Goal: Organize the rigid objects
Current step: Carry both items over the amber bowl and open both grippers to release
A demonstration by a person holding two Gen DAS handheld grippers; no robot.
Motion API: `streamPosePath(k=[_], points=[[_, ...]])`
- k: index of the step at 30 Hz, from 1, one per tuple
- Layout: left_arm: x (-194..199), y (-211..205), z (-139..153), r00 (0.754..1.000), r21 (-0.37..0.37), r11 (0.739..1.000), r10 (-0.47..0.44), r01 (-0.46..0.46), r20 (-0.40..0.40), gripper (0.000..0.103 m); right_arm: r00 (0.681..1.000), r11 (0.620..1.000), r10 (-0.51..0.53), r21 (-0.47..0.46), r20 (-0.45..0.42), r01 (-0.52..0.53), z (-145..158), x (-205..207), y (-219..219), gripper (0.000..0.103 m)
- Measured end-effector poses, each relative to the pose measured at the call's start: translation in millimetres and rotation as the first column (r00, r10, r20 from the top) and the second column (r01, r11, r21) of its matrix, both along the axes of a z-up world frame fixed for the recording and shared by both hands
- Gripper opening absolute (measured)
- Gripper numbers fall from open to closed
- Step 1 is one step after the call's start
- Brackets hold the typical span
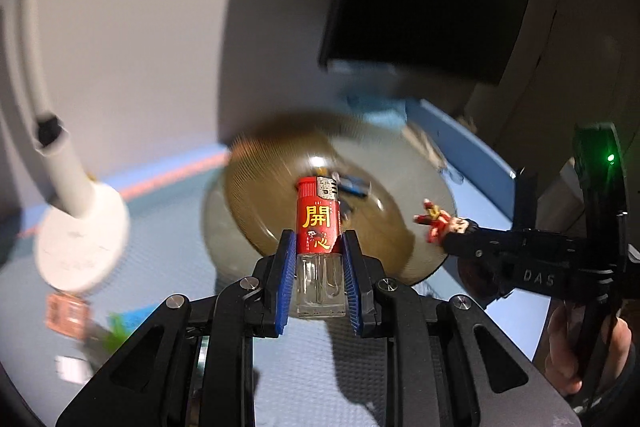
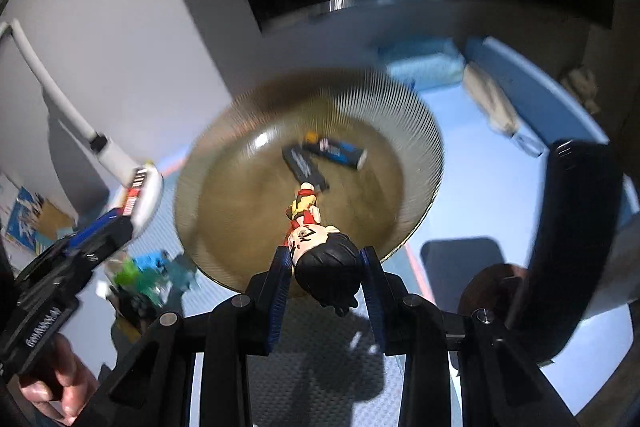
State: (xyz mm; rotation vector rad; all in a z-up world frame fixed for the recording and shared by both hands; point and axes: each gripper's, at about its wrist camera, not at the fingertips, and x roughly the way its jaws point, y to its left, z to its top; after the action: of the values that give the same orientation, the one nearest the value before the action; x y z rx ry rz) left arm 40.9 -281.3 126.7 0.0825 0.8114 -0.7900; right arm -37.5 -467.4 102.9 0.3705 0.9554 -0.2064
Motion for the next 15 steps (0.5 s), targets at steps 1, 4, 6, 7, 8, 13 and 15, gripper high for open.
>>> streamPosePath(k=[1,4,6,7,8,13,15], points=[[1,-5,-4,1.0,0.01,1.0,-0.005,0.005,-0.006,0.02,1.0,1.0,0.006,-0.006,-0.015,-0.006,-4,1,-1,0.034],[0,-20,-12,0.999,0.038,0.999,-0.032,0.033,-0.012,0.02,0.998,0.998,0.031,-0.049,-0.052,-0.033,-11,5,0,0.034],[-1,-27,-13,0.999,0.055,0.998,-0.04,0.041,-0.009,0.02,0.997,0.996,0.046,-0.076,-0.059,-0.051,-9,8,4,0.034],[-1,-30,-14,0.999,0.062,0.997,-0.044,0.045,-0.009,0.02,0.997,0.995,0.055,-0.08,-0.062,-0.059,-8,9,5,0.034],[1,-32,-15,0.999,0.066,0.997,-0.047,0.048,-0.013,0.02,0.996,0.994,0.064,-0.081,-0.067,-0.069,-8,10,7,0.034],[5,-37,-18,0.999,0.088,0.995,-0.046,0.048,-0.021,0.02,0.992,0.99,0.094,-0.095,-0.09,-0.102,-11,16,12,0.034],[7,-37,-18,0.999,0.09,0.995,-0.037,0.04,-0.038,0.023,0.99,0.99,0.095,-0.098,-0.102,-0.105,-11,17,12,0.034]])
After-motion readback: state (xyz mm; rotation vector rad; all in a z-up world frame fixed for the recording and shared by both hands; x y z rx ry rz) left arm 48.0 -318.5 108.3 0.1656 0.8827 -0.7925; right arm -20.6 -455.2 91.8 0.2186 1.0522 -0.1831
